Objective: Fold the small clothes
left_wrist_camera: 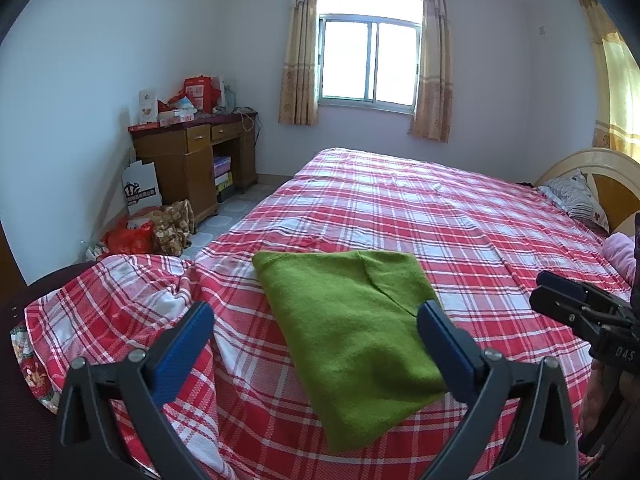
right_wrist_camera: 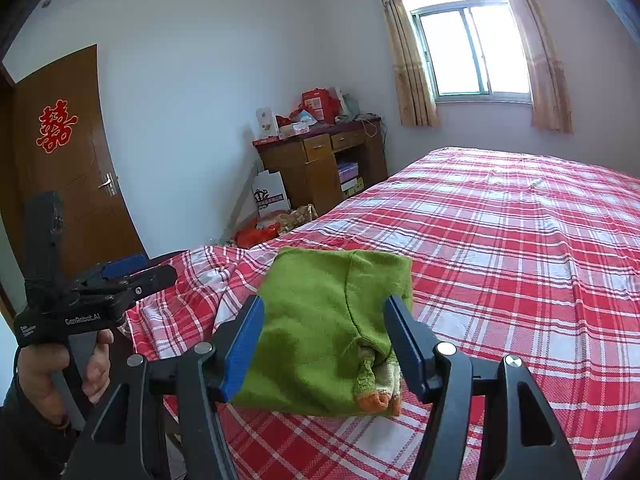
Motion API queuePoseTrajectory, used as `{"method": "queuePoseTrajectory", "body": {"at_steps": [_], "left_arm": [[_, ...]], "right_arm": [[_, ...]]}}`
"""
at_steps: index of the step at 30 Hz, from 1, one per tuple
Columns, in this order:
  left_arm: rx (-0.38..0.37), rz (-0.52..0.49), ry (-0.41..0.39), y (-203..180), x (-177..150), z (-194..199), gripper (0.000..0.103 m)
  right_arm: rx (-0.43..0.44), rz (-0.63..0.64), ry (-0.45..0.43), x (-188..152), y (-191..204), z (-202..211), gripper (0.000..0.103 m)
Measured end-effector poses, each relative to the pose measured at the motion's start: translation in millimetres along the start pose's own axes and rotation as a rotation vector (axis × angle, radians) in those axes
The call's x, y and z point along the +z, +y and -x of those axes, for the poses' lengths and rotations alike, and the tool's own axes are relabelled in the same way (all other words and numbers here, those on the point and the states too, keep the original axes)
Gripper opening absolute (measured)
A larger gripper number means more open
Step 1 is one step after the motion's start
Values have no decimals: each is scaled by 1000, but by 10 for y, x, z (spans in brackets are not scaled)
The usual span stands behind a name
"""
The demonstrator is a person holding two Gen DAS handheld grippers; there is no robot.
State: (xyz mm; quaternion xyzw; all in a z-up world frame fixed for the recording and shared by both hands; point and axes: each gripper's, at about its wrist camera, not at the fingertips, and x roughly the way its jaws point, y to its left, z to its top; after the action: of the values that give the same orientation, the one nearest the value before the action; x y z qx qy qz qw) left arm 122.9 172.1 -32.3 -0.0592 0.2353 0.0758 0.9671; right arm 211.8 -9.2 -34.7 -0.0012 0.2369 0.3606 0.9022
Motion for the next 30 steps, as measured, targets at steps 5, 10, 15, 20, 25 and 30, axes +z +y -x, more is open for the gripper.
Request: {"method": "queuePoseTrajectory", "body": {"at_steps": [5,10,15,20,25,30], "left_arm": [[-2,-5,-3,-7,14,4,103],[10,-8,-32,-13,44,62,103],[34,-17,-46,-27,65,89,103],[59,-18,-46,-21,70,65,103],[78,-34,-55,-16,65,49,103],[77,-46,-53,-28,44,9,103]], "right_arm": [[-7,0,-25,19,-11,54,63],[-35,5,-89,54,-14,170,63],[-40,-17,-119,92,-75,222,64],[-40,-24,-109,80,-111,205,64],[-32,-18,-85,41,-101,153,64],[-29,-15,-67,5,-94,124,64]]}}
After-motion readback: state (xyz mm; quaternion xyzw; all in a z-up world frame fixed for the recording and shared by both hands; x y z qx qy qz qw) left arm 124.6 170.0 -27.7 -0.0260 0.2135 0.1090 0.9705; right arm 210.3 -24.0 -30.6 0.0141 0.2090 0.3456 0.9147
